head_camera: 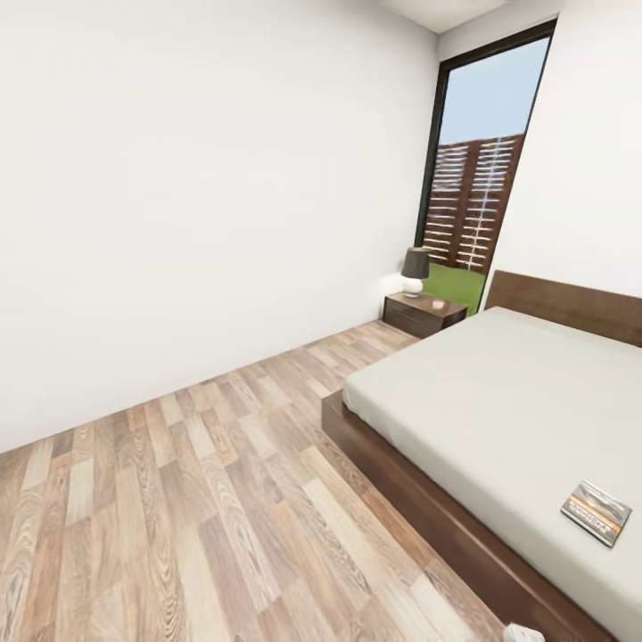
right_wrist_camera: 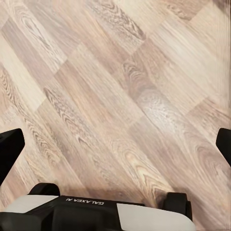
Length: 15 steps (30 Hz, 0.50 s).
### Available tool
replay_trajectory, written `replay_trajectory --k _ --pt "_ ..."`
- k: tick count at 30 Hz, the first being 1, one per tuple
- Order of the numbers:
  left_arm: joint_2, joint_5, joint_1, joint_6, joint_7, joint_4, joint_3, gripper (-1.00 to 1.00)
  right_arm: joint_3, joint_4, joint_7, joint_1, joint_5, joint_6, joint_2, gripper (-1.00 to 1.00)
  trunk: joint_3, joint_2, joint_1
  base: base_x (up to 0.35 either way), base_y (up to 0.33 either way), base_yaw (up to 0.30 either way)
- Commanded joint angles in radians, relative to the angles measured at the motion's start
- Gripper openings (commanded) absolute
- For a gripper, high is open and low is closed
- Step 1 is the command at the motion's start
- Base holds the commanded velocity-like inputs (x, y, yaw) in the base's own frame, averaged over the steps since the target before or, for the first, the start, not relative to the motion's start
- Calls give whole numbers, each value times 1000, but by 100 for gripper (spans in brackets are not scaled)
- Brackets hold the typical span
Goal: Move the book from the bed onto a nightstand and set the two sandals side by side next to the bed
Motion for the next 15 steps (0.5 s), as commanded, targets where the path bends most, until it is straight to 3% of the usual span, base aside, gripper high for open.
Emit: replay_trajectory --k 1,15 --pt "0 -9 0 -3 -3 0 8 100 -8 4 4 -2 0 -1 0 100 -1 -1 0 0 0 -281" --pt "0 -9 0 -3 -3 0 7 100 -8 4 3 -2 0 -1 0 100 -1 -1 0 0 0 -281"
